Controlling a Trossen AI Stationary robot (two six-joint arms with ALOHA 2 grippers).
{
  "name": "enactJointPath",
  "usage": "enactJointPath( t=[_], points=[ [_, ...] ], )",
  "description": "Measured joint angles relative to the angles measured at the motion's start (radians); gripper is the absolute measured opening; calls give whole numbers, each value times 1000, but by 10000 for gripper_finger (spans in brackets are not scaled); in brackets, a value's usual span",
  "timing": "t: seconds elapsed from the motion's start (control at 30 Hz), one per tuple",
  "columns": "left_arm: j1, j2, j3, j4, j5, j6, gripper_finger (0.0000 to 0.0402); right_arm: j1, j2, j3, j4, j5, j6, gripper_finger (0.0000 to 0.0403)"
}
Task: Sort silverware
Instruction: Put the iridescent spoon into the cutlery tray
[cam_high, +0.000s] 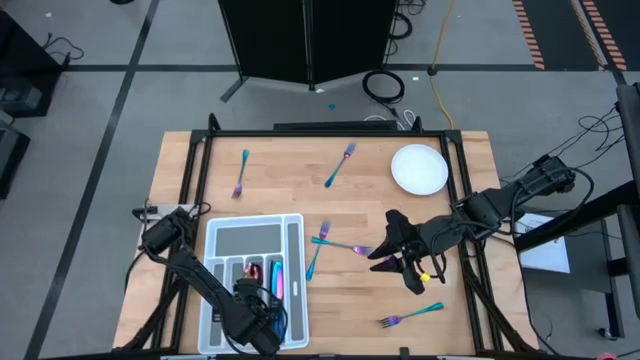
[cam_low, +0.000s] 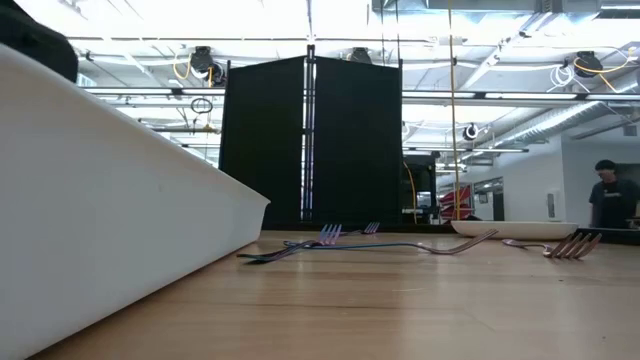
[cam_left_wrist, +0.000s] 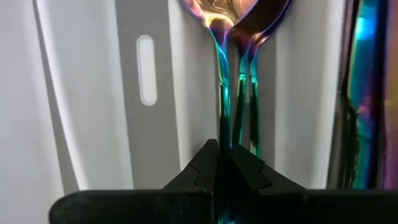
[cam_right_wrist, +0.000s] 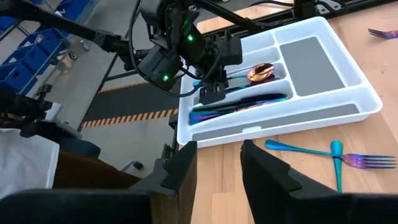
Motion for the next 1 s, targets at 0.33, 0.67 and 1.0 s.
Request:
enactJointPath(
  t=[0.33,0.67,1.0],
  points=[
    [-4,0,0,-18,-37,-1,22,0,0,0,0,0,-1,109],
    [-3,0,0,-6,-35,3,60,0,0,0,0,0,-8,109],
    [5,-14,9,18,-34,30,122,0,0,0,0,0,-37,109]
  ],
)
